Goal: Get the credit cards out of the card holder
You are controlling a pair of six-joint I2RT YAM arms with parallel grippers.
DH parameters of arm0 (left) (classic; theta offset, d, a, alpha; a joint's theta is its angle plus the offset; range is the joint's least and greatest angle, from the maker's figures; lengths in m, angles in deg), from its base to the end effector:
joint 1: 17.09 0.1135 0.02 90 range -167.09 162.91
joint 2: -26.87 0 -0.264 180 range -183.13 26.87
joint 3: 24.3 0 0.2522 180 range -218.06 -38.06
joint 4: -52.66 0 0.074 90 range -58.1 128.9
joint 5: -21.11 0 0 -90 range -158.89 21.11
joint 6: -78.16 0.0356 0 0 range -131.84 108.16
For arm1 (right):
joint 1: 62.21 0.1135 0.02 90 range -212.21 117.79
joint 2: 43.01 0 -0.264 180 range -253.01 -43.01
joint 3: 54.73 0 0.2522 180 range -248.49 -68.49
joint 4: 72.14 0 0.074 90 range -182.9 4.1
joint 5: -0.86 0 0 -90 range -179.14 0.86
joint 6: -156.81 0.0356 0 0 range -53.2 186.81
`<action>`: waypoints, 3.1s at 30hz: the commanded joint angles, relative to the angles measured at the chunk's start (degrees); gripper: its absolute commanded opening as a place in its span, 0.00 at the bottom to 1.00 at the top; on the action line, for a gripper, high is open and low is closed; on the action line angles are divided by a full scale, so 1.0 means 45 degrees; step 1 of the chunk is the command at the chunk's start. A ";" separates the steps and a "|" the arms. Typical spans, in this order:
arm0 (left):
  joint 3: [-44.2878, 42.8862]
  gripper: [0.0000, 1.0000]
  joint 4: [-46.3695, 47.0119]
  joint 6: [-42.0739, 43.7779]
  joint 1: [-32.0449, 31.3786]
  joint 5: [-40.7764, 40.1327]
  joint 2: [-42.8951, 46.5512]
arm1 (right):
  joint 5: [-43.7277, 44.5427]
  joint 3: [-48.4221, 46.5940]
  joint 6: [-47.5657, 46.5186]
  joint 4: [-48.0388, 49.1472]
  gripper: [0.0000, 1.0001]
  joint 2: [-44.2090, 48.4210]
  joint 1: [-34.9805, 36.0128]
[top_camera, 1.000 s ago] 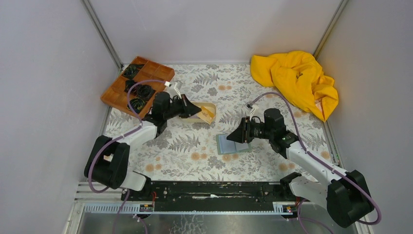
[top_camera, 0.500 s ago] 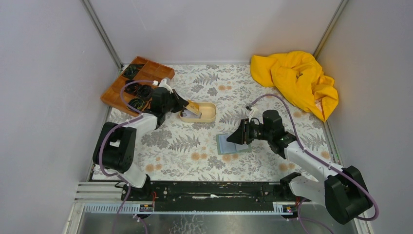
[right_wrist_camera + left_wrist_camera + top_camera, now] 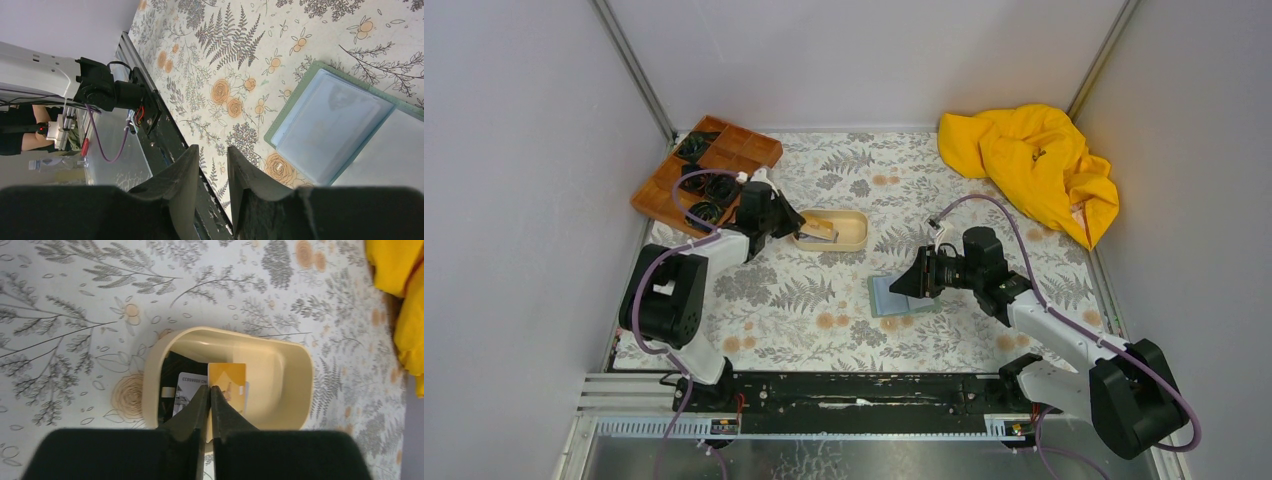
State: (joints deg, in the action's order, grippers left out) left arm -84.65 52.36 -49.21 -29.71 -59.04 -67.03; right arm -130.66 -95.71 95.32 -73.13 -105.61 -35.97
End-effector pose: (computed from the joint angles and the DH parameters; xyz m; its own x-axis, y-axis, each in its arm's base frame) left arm 0.3292 -0.0799 0.1767 -0.6468 -0.4680 -0.6022 -0.0487 0.8133 -0.5798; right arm 0.1922 0.1210 0.2163 -0.7230 0.0420 -0.6896 -0.6086 0.4335 0.6646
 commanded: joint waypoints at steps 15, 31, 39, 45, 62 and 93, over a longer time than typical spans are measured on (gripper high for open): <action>-0.0057 0.59 -0.3129 0.0460 -0.0227 -0.3896 0.3013 | 0.0376 -0.0070 -0.0397 0.0241 0.34 -0.0021 -0.0066; 0.1894 0.42 -0.0286 -0.0770 -0.6612 -0.3950 0.3863 | 0.6485 0.0334 -0.0522 -0.1429 0.13 -0.1436 -0.0053; 0.2007 0.11 0.0181 -0.1520 -0.9122 -0.5205 0.2202 | 0.7315 0.0678 -0.0587 -0.1657 0.00 -0.1614 -0.0058; 0.1923 0.05 0.1373 -0.2031 -0.9149 -0.4282 0.1002 | 0.7393 0.0944 -0.0769 -0.1618 0.00 -0.1734 -0.0041; 0.0911 0.00 0.2224 -0.2433 -0.9148 -0.3181 -0.1339 | 0.6923 0.0912 -0.0809 -0.1450 0.00 -0.2144 -0.0044; 0.1208 0.00 0.2226 -0.2478 -0.9146 -0.2966 -0.0973 | 0.5375 0.1535 0.0561 0.0621 0.49 -0.1000 -0.0034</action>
State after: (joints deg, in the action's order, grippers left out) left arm -80.52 59.96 -60.03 -70.74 -71.90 -73.33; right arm -97.22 -89.50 96.30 -79.79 -104.70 -36.04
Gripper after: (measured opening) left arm 0.011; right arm 0.486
